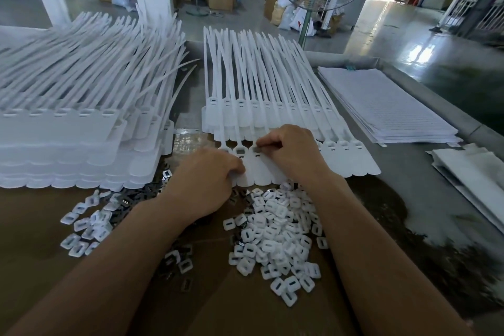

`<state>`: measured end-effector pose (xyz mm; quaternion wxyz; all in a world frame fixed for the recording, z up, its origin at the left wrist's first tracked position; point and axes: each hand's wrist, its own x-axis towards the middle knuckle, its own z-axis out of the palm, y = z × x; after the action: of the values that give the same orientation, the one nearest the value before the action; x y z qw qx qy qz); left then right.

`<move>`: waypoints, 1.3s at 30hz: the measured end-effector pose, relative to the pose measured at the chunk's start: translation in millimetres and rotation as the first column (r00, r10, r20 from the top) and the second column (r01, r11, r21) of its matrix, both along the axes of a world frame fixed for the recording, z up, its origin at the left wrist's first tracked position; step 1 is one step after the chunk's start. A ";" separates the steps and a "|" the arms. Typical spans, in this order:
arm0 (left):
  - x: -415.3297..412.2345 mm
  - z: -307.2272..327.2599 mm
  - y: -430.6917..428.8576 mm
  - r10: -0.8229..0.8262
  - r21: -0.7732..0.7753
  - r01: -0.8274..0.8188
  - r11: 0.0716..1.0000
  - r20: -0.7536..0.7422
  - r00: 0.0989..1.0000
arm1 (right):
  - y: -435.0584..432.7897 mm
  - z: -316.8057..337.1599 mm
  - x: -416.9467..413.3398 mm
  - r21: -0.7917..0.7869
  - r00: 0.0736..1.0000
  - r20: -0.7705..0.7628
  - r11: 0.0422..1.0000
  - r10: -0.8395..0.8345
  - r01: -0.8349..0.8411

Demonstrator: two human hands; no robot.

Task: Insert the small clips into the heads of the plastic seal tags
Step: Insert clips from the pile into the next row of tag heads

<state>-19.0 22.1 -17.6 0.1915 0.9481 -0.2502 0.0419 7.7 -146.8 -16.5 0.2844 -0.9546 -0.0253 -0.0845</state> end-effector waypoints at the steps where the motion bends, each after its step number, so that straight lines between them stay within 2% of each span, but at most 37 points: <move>1: 0.4 -0.3 0.0 -0.004 0.002 0.004 1.000 0.001 1.000 | -0.5 -0.4 0.0 0.001 1.000 0.001 1.000 -0.005 0.005; 23: -1.9 1.5 -2.8 0.036 -0.006 -0.036 0.999 -0.021 0.999 | 4.6 -6.5 1.2 0.012 0.997 0.061 0.999 -0.050 0.050; 32: -1.6 1.9 -0.4 0.010 -0.030 -0.011 0.999 -0.018 1.000 | 1.0 -1.1 0.1 0.017 1.000 0.022 1.000 0.012 -0.012; 36: 1.0 0.0 2.5 0.007 -0.072 -0.010 0.997 -0.052 0.999 | -3.8 11.4 -9.5 0.131 0.999 0.014 0.990 0.044 -0.045; 39: 2.1 -0.8 4.0 0.037 -0.160 -0.051 0.986 -0.086 0.996 | -6.5 24.2 -21.4 0.167 0.986 -0.044 0.974 0.160 -0.151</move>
<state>-16.9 26.1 -18.4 0.2772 0.9356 -0.2169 0.0270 -13.6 -153.4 7.7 0.3678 -0.9253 -0.0848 -0.0365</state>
